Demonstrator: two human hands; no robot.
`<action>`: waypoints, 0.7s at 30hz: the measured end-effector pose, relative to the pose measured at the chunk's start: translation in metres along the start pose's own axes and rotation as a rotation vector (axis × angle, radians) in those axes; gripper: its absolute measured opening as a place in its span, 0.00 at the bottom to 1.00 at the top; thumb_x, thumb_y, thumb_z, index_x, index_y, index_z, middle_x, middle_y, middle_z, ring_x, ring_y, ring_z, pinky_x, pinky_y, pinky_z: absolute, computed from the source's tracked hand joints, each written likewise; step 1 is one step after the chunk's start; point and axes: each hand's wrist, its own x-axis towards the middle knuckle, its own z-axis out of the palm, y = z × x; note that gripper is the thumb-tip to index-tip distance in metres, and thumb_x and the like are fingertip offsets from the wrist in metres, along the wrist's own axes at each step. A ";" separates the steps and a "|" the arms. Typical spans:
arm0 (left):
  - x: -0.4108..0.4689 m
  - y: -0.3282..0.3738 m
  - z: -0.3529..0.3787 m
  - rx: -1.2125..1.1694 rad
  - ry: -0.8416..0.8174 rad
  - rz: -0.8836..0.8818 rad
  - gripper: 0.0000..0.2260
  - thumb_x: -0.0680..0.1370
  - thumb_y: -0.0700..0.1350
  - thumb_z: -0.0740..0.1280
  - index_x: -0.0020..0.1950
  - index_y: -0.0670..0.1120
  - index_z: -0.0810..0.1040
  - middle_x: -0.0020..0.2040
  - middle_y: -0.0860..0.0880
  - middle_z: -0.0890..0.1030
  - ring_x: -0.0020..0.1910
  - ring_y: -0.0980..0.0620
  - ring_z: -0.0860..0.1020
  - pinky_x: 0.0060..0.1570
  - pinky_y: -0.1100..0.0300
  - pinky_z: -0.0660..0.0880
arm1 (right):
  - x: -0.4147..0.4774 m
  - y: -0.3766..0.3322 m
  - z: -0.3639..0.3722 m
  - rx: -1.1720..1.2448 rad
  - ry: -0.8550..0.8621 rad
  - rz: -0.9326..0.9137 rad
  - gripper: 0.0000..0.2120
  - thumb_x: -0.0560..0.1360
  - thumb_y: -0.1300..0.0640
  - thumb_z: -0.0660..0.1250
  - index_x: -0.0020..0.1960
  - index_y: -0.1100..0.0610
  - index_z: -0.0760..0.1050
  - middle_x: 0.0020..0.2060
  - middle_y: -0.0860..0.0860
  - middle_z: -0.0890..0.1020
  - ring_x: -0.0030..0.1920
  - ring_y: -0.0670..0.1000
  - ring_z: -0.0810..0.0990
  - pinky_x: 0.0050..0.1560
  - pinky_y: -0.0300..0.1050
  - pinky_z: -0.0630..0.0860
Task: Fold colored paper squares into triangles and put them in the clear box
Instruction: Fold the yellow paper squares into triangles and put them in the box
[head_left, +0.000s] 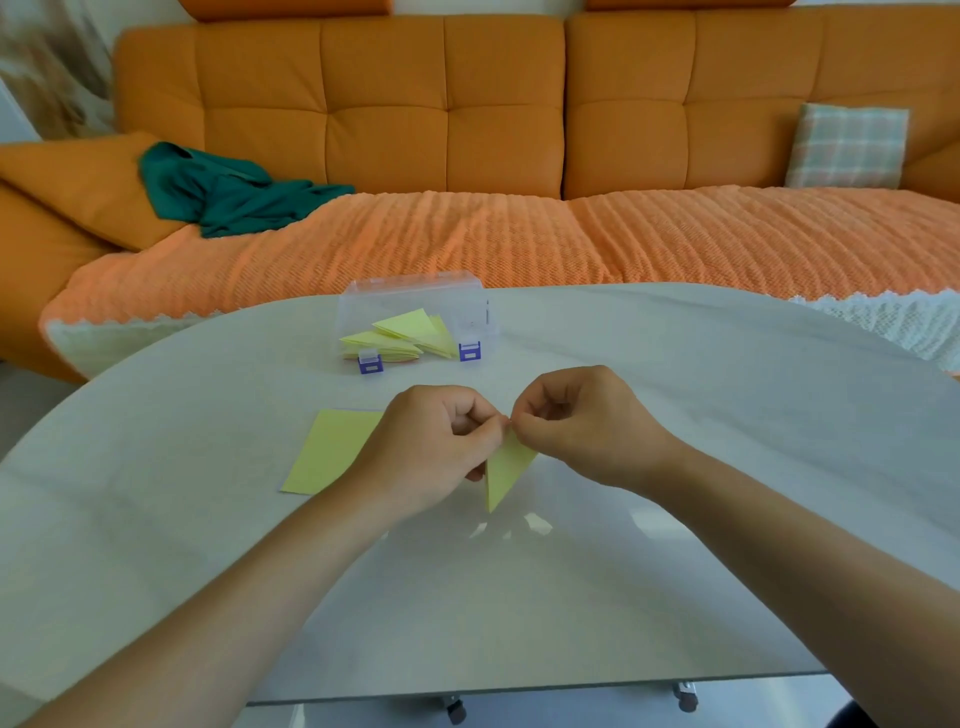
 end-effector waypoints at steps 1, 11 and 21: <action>0.001 0.000 0.000 0.011 -0.004 0.005 0.07 0.76 0.46 0.69 0.39 0.51 0.83 0.34 0.50 0.85 0.33 0.50 0.84 0.38 0.57 0.83 | 0.001 0.000 0.000 -0.001 -0.007 0.010 0.06 0.70 0.54 0.71 0.35 0.48 0.82 0.29 0.45 0.81 0.28 0.43 0.73 0.28 0.34 0.70; 0.012 -0.005 -0.021 -0.024 0.094 -0.008 0.10 0.76 0.39 0.68 0.36 0.48 0.81 0.32 0.49 0.84 0.31 0.55 0.81 0.33 0.64 0.78 | 0.011 0.011 -0.025 -0.073 0.074 0.159 0.06 0.70 0.58 0.70 0.35 0.57 0.81 0.27 0.48 0.77 0.30 0.47 0.74 0.27 0.35 0.71; 0.008 -0.005 -0.007 -0.091 0.011 -0.028 0.06 0.74 0.47 0.68 0.39 0.50 0.83 0.34 0.49 0.84 0.34 0.53 0.83 0.36 0.62 0.80 | 0.010 0.001 -0.010 -0.039 -0.019 0.033 0.05 0.74 0.51 0.75 0.41 0.51 0.85 0.36 0.48 0.86 0.36 0.47 0.80 0.43 0.50 0.80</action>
